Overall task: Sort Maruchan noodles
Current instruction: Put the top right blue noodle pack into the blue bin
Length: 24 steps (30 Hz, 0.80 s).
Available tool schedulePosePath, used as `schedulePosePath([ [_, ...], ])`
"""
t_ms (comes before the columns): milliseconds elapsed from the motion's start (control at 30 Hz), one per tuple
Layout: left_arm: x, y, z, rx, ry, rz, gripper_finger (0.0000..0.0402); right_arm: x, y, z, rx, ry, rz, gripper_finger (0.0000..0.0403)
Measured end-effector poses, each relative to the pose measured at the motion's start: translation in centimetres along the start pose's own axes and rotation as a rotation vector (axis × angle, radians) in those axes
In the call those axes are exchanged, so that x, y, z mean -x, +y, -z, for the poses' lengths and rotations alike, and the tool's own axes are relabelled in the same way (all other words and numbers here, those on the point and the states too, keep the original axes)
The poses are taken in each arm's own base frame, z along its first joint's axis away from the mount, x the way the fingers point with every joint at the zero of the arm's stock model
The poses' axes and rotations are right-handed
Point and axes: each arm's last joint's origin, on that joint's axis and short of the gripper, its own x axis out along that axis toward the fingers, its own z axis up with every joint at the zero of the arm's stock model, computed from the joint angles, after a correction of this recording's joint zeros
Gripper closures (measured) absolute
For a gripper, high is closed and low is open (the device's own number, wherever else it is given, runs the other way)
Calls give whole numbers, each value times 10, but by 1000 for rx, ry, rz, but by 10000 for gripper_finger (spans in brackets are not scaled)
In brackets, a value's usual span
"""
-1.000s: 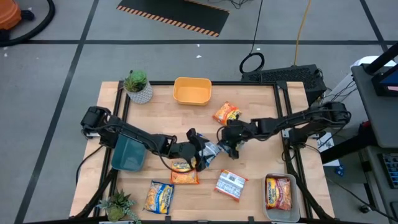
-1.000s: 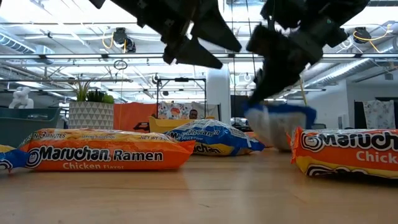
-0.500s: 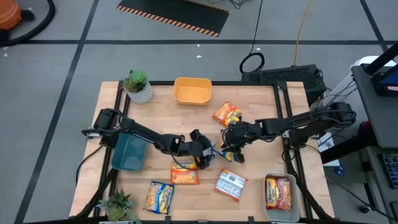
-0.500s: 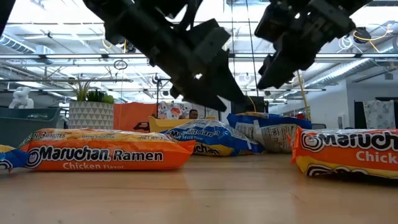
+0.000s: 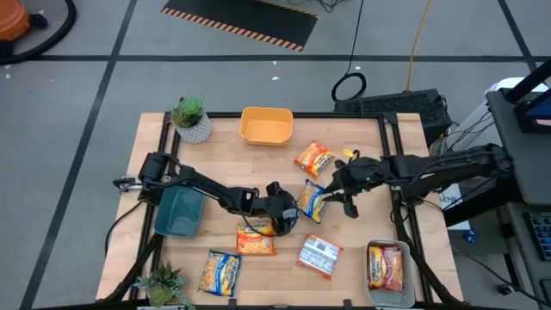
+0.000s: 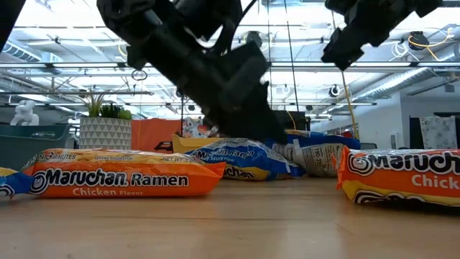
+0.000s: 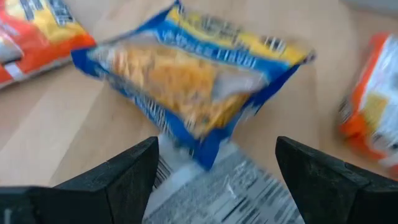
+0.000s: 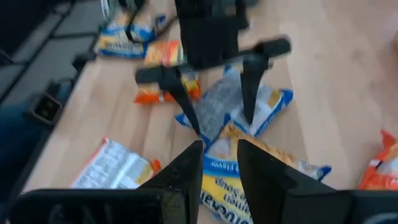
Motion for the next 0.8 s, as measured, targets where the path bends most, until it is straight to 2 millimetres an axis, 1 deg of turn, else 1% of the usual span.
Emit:
schedulePosePath([
  [100,-4,0,2,-4,-15,-14,97,8,0,1,0,-11,39,307],
  [200,-5,0,2,-21,-20,-24,139,11,0,1,2,-15,67,307],
  [300,-5,0,2,-27,-25,-24,193,11,-1,2,4,-16,90,307],
  [433,-5,0,2,-36,-31,-36,279,9,-1,0,6,-28,91,307],
  [533,-5,0,2,-70,-31,-42,345,9,0,-1,7,-38,88,307],
  [600,-5,0,2,-97,-29,-43,381,9,0,-1,7,-40,89,307],
  [667,-5,0,1,-121,-32,-43,393,9,-1,0,12,-33,89,307],
  [800,1,-1,-4,-176,-48,-39,395,9,-1,0,18,-28,91,307],
])
